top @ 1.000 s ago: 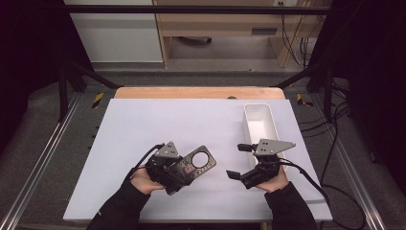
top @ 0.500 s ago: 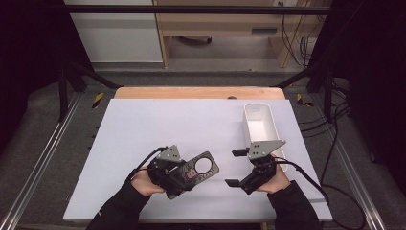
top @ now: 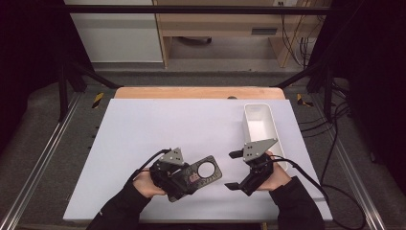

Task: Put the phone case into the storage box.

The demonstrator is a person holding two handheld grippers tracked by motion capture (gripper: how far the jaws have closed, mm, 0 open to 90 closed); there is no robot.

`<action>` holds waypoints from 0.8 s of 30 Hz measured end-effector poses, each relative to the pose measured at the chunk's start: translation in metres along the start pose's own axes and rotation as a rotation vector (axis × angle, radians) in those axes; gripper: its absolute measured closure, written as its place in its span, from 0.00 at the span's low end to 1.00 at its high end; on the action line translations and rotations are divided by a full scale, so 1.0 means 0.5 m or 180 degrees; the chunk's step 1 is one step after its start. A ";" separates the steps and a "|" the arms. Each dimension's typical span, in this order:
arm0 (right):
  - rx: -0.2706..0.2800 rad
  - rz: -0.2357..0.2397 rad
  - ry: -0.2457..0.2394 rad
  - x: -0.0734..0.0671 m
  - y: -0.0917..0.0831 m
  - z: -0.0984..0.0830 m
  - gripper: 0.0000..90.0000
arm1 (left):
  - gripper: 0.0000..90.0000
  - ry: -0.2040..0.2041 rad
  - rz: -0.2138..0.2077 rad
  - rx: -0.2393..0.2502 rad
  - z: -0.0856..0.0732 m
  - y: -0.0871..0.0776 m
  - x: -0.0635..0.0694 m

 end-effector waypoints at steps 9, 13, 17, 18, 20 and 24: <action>-0.0099 0.0183 -0.0052 -0.004 0.012 -0.002 0.00 | 0.13 0.0148 -0.0075 -0.0081 -0.001 0.010 0.018; -0.0171 0.0280 -0.0118 -0.010 0.017 0.000 0.00 | 0.13 0.0192 -0.0100 -0.0114 0.000 0.014 0.025; -0.0189 0.0359 -0.0153 -0.016 0.023 0.001 0.00 | 0.13 0.0225 -0.0142 -0.0133 0.001 0.016 0.031; -0.0189 0.0359 -0.0153 -0.016 0.023 0.001 0.00 | 0.13 0.0233 -0.0152 -0.0132 0.001 0.015 0.033; -0.0207 0.0384 -0.0143 -0.018 0.026 -0.001 0.00 | 0.13 0.0246 -0.0169 -0.0129 0.002 0.015 0.036; -0.0197 0.0440 -0.0141 -0.023 0.032 -0.002 0.00 | 0.13 0.0281 -0.0201 -0.0140 0.002 0.017 0.041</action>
Point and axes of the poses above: each handheld gripper's, and its own axes: y roughly forward along the jaws, z roughly out of its top, x roughly to its right, the point moved 9 cm from there along y, roughly forward along the jaws, and after that the axes turned 14 degrees about -y, right-handed, at the moved point
